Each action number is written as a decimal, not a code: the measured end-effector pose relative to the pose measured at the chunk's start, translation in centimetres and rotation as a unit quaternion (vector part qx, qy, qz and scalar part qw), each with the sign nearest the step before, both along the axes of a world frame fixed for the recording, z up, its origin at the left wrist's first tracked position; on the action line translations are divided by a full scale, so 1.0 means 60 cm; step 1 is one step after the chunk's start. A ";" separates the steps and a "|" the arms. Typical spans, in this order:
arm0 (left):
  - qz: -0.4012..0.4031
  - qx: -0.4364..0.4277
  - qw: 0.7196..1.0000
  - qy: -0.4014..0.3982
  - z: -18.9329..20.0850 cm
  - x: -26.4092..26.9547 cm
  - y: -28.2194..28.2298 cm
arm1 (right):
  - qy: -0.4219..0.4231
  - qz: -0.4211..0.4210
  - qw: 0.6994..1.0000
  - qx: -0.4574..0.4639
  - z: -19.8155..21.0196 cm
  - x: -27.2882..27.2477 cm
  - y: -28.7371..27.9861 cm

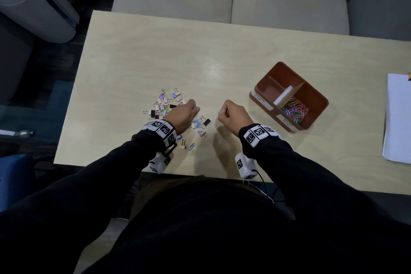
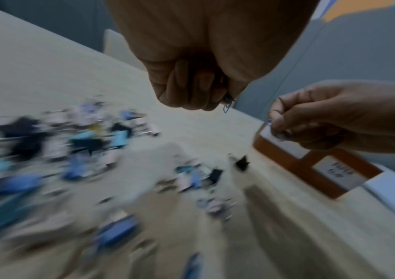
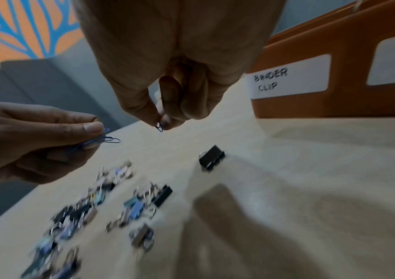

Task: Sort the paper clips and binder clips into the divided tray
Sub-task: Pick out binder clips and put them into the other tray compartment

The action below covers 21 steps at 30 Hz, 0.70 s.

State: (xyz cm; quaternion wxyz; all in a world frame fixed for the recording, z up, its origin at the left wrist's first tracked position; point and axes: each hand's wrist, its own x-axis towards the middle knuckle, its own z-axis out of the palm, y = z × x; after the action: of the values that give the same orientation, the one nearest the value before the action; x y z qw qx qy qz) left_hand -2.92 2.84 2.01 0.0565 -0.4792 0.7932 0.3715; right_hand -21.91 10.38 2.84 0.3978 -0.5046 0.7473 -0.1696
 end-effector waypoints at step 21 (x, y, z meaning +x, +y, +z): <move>-0.190 -0.021 0.981 0.040 0.083 -0.440 0.058 | 0.147 -0.283 0.948 -0.026 0.062 -0.294 0.078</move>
State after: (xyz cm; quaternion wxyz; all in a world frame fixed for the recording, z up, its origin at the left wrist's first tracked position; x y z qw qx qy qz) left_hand -29.30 6.33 6.99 0.0844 -0.3053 0.8792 0.3558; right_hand -39.58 15.04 6.54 0.2059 -0.3023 0.9047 -0.2184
